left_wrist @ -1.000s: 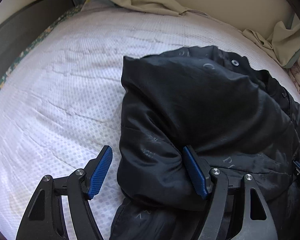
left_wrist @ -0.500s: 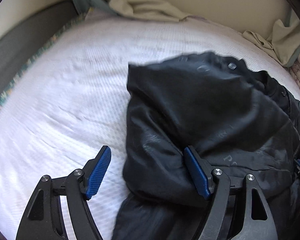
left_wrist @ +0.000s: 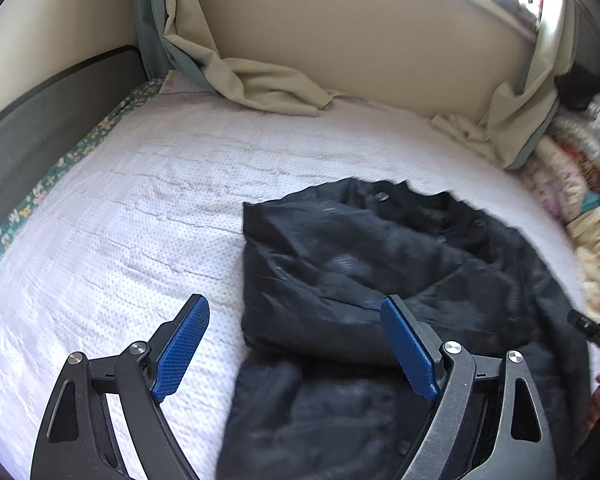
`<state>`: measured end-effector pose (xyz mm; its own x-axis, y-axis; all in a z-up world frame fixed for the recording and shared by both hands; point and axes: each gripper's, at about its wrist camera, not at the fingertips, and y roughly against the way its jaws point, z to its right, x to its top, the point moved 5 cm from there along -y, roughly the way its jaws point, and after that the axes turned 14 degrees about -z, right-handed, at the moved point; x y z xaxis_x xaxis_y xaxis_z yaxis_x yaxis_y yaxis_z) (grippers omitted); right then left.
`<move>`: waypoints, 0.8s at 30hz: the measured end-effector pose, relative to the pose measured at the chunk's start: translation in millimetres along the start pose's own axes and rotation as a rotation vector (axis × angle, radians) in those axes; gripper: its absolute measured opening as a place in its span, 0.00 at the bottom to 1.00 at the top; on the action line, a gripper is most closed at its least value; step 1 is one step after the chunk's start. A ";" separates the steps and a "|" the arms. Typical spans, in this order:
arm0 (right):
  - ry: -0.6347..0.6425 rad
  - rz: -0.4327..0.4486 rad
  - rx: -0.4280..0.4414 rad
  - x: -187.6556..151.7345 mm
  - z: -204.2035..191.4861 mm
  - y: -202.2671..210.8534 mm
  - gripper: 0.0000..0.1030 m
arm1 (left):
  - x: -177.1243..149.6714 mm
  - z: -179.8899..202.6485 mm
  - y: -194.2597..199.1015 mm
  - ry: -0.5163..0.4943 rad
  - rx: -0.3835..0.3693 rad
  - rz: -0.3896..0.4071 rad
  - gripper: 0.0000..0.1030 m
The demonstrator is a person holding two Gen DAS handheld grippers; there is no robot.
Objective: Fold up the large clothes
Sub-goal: 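Grasp the other knit sleeve cuff with the right gripper and fold it across the front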
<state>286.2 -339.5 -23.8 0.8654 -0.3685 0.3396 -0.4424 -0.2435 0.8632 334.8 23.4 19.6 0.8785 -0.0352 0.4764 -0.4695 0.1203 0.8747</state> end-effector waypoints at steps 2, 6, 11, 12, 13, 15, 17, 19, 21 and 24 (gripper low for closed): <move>-0.047 0.023 0.014 -6.2 19.1 27.6 0.61 | -4.3 1.6 14.4 0.003 -0.028 0.013 0.88; -0.172 0.071 0.071 -22.0 60.7 91.1 0.66 | -21.1 7.0 48.5 -0.019 -0.066 0.016 0.95; -0.265 0.082 -0.004 -65.4 118.8 164.6 0.69 | -42.7 6.5 63.7 -0.063 -0.065 0.052 0.99; -0.302 0.085 -0.018 -79.1 134.4 176.7 0.70 | -44.3 5.8 61.6 -0.063 -0.059 0.056 0.99; -0.334 0.082 -0.025 -91.9 147.5 184.6 0.72 | -46.0 5.8 57.7 -0.059 -0.066 0.042 0.99; -0.410 0.065 -0.026 -120.2 176.4 196.0 0.72 | -45.9 6.7 48.9 -0.042 -0.114 -0.008 0.99; -0.493 0.044 -0.007 -151.4 203.7 199.1 0.72 | -47.1 6.8 46.4 -0.031 -0.129 -0.011 0.99; -0.573 0.010 0.002 -181.0 227.1 193.7 0.72 | -48.4 9.3 45.2 -0.038 -0.124 -0.009 0.99; -0.658 -0.028 0.020 -206.9 245.2 183.2 0.72 | -50.3 13.1 42.3 -0.042 -0.125 -0.014 0.99; -0.767 -0.091 0.047 -240.6 263.0 161.5 0.72 | -53.9 21.0 35.8 -0.050 -0.139 -0.034 0.99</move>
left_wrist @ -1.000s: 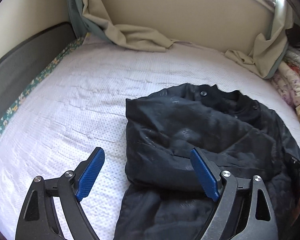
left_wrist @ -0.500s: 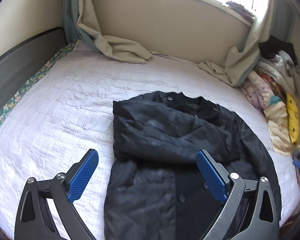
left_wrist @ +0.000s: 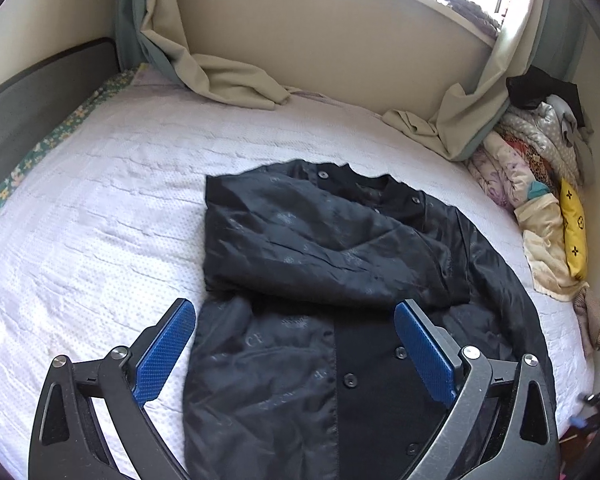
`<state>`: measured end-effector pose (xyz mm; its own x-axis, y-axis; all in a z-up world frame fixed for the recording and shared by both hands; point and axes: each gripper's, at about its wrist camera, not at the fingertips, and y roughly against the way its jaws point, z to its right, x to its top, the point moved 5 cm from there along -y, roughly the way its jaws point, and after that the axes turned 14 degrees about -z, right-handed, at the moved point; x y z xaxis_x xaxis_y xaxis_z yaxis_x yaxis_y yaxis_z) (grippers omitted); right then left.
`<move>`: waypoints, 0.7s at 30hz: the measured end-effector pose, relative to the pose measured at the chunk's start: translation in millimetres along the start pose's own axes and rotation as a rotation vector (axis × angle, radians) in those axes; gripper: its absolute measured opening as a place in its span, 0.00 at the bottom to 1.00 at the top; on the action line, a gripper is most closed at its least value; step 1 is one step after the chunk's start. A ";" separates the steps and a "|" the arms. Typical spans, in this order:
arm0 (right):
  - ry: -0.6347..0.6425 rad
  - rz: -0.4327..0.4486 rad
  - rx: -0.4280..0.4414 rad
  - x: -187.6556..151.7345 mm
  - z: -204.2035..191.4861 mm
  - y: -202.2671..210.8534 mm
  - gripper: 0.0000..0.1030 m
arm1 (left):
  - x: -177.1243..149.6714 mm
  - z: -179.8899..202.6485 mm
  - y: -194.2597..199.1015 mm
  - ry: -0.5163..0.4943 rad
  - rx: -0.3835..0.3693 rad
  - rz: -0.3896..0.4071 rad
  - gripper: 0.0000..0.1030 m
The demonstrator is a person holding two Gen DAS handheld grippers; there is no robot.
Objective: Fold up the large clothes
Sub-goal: 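Grasp the other knit sleeve cuff with the right gripper and fold it across the front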
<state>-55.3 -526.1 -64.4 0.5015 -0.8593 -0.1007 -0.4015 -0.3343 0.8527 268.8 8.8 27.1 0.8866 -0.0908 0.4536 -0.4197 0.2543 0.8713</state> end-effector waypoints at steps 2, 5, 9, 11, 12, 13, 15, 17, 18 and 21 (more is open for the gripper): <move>-0.049 -0.015 -0.007 -7.2 16.0 -11.9 0.72 | -1.2 6.5 -4.2 -0.016 0.002 -0.007 0.99; -0.112 -0.020 -0.002 -15.9 33.2 -24.9 0.72 | -1.5 16.3 -9.1 -0.035 -0.002 -0.012 0.99; -0.164 -0.021 0.004 -24.1 44.2 -42.2 0.72 | -0.4 23.5 -14.0 -0.037 -0.015 -0.019 0.99; -0.176 -0.015 0.024 -27.9 46.3 -50.4 0.72 | -0.3 24.2 -15.4 -0.037 -0.018 -0.019 0.99; -0.181 -0.001 0.028 -29.1 46.6 -52.9 0.72 | 0.0 24.0 -15.6 -0.037 -0.016 -0.019 0.99; -0.184 0.014 0.028 -29.0 46.1 -54.5 0.72 | 0.1 22.8 -15.8 -0.038 -0.011 -0.019 0.99; -0.179 0.040 0.020 -27.6 47.1 -55.6 0.64 | 0.7 19.8 -15.5 -0.033 -0.002 -0.015 0.99; -0.155 0.068 0.009 -27.0 42.8 -53.9 0.48 | 1.3 16.0 -14.7 -0.025 0.000 -0.014 0.99; -0.141 0.074 -0.005 -26.6 39.4 -53.1 0.40 | 1.9 13.1 -13.9 -0.016 -0.002 -0.012 0.99; -0.110 0.079 -0.021 -25.1 30.3 -52.4 0.23 | 4.4 6.1 -11.7 0.010 -0.014 -0.008 0.99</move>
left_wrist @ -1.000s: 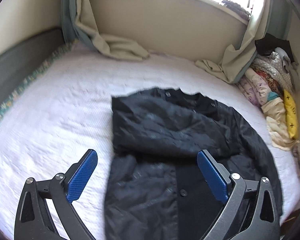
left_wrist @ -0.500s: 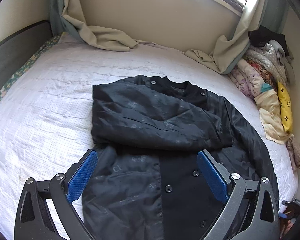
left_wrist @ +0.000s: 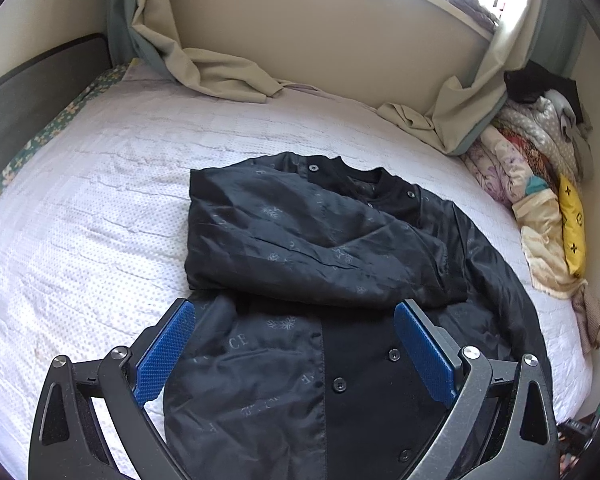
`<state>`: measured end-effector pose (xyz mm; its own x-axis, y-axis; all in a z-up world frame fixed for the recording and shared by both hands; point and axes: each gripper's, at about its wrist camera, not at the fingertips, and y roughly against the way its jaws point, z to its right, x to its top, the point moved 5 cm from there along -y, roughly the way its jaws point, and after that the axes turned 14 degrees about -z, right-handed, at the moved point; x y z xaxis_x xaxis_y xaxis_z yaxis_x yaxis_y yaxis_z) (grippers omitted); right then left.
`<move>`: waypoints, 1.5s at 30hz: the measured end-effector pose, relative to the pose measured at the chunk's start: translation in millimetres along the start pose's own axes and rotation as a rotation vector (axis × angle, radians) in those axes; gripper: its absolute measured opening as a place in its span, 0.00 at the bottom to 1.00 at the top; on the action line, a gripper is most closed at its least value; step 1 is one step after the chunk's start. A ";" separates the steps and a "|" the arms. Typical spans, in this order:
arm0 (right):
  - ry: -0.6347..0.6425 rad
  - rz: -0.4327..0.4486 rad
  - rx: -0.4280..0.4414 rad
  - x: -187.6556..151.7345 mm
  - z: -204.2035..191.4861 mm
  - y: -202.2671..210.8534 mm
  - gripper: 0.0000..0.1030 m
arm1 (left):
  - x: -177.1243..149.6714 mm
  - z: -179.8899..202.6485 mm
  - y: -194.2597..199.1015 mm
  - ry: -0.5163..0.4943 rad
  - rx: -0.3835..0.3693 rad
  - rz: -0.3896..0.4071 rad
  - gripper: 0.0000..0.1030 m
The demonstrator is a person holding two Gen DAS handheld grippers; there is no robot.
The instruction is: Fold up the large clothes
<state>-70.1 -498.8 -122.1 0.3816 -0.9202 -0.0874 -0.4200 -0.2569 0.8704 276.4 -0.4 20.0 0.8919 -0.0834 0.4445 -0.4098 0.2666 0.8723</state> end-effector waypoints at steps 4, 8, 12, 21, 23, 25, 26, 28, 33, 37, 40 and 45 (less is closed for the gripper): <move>0.033 -0.011 0.046 1.4 -11.0 6.1 0.08 | 2.5 -6.4 1.4 0.027 -0.008 0.004 0.98; 0.116 0.072 0.051 -3.3 -38.9 38.8 0.07 | 3.7 -8.0 3.8 0.030 0.001 0.012 0.98; 0.274 0.177 0.050 -9.9 -105.1 82.0 0.07 | 6.5 -9.9 5.9 0.035 0.003 0.021 0.98; 0.678 0.245 0.140 -57.7 -321.6 115.0 0.07 | 12.4 -12.7 12.0 0.050 -0.013 0.040 0.98; 0.756 0.222 0.153 -74.5 -363.5 103.0 0.07 | 14.0 -13.6 12.5 0.056 -0.019 0.043 0.98; 0.828 0.188 0.164 -93.6 -400.4 86.5 0.07 | 15.7 -15.1 12.8 0.060 -0.023 0.045 0.98; 0.863 0.166 0.168 -104.0 -416.5 76.3 0.07 | 16.2 -15.8 12.6 0.062 -0.022 0.045 0.98; 0.931 0.112 0.165 -124.6 -449.4 47.4 0.07 | 17.1 -16.9 10.9 0.062 -0.018 0.043 0.98; 1.042 -0.034 0.115 -162.7 -494.0 -33.9 0.07 | 17.9 -22.7 4.9 0.057 0.011 0.029 0.98; 1.107 -0.152 0.101 -181.8 -506.1 -94.5 0.10 | 15.7 -28.6 -0.4 0.049 0.036 0.014 0.98; 1.066 -0.222 0.149 -179.8 -501.8 -109.0 0.17 | 13.3 -31.9 -5.3 0.034 0.057 0.000 0.98; 1.045 -0.177 0.209 -161.2 -486.4 -80.9 0.44 | 8.1 -35.8 -17.8 0.019 0.072 -0.037 0.98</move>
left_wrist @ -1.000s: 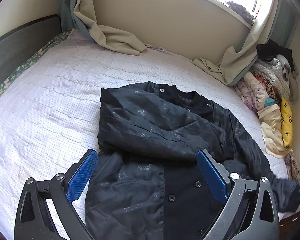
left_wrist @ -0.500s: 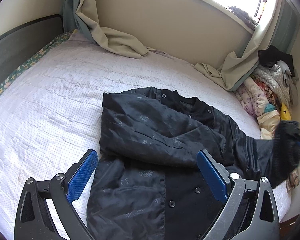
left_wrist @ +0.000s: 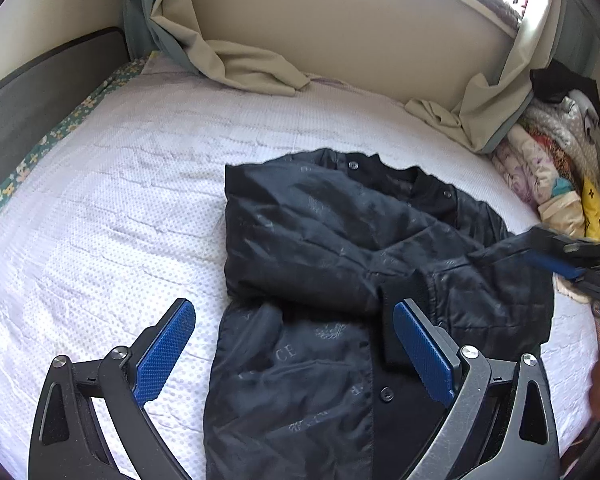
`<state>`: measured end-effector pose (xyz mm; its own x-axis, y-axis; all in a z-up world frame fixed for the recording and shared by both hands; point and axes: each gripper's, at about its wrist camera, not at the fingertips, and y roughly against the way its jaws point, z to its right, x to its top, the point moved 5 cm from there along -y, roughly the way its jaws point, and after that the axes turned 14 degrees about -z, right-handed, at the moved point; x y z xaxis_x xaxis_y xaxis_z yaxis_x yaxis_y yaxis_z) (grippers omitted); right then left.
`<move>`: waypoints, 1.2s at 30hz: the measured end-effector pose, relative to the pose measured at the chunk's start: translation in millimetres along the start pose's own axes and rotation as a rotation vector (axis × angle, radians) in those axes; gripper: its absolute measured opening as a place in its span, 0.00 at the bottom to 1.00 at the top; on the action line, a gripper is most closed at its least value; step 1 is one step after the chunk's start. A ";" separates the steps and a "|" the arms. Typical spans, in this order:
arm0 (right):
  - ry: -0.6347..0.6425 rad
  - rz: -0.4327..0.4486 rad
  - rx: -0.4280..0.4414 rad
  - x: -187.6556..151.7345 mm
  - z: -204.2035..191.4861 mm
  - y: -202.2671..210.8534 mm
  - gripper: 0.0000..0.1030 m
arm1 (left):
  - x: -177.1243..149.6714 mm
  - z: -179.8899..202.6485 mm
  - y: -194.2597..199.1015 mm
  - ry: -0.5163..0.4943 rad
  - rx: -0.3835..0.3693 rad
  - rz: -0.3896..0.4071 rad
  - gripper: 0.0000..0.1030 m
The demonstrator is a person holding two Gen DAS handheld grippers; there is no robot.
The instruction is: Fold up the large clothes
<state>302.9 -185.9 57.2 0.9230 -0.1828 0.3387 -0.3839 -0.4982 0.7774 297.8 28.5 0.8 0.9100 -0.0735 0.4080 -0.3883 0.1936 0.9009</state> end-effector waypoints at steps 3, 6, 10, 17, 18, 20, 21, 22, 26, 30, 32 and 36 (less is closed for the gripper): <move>0.003 0.076 -0.032 -4.6 18.4 29.9 0.52 | -2.9 4.0 -11.4 0.002 -0.031 -0.039 0.97; -0.024 0.157 -0.060 -8.5 46.5 53.5 0.55 | -7.8 17.2 -23.9 -0.025 -0.066 -0.080 0.95; -0.101 0.154 -0.082 -15.1 86.0 62.2 0.56 | -14.5 49.1 -46.7 -0.093 -0.156 -0.159 0.90; -0.182 0.182 -0.076 -23.4 128.5 87.4 0.57 | -19.0 84.8 -106.6 -0.134 -0.158 -0.303 0.84; -0.182 0.184 -0.084 -25.3 131.9 91.1 0.57 | -20.3 86.8 -118.2 -0.123 -0.162 -0.329 0.82; -0.183 0.184 -0.082 -28.5 136.9 94.7 0.57 | -20.2 88.2 -131.1 -0.090 -0.164 -0.337 0.79; -0.191 0.185 -0.077 -29.7 141.2 96.5 0.58 | -19.3 88.5 -132.7 -0.078 -0.171 -0.325 0.70; -0.199 0.187 -0.075 -30.7 143.3 96.7 0.58 | -18.1 89.4 -133.1 -0.072 -0.185 -0.322 0.63; -0.249 0.190 -0.077 -32.4 158.6 97.5 0.58 | -17.0 94.8 -132.2 -0.059 -0.258 -0.348 0.14; -0.265 0.197 -0.080 -31.4 162.3 98.1 0.58 | -12.2 96.0 -103.5 -0.110 -0.269 -0.305 0.06; -0.266 0.203 -0.085 -30.2 162.2 99.1 0.58 | -3.3 94.5 -86.0 -0.128 -0.255 -0.273 0.06; -0.269 0.207 -0.103 -29.2 165.7 98.7 0.58 | 20.5 77.6 -43.1 -0.131 -0.193 -0.169 0.06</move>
<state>242.4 -370.2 36.2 0.7938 -0.4947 0.3537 -0.5519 -0.3416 0.7608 321.9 -57.2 -18.2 0.9279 -0.2441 0.2819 -0.1868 0.3500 0.9179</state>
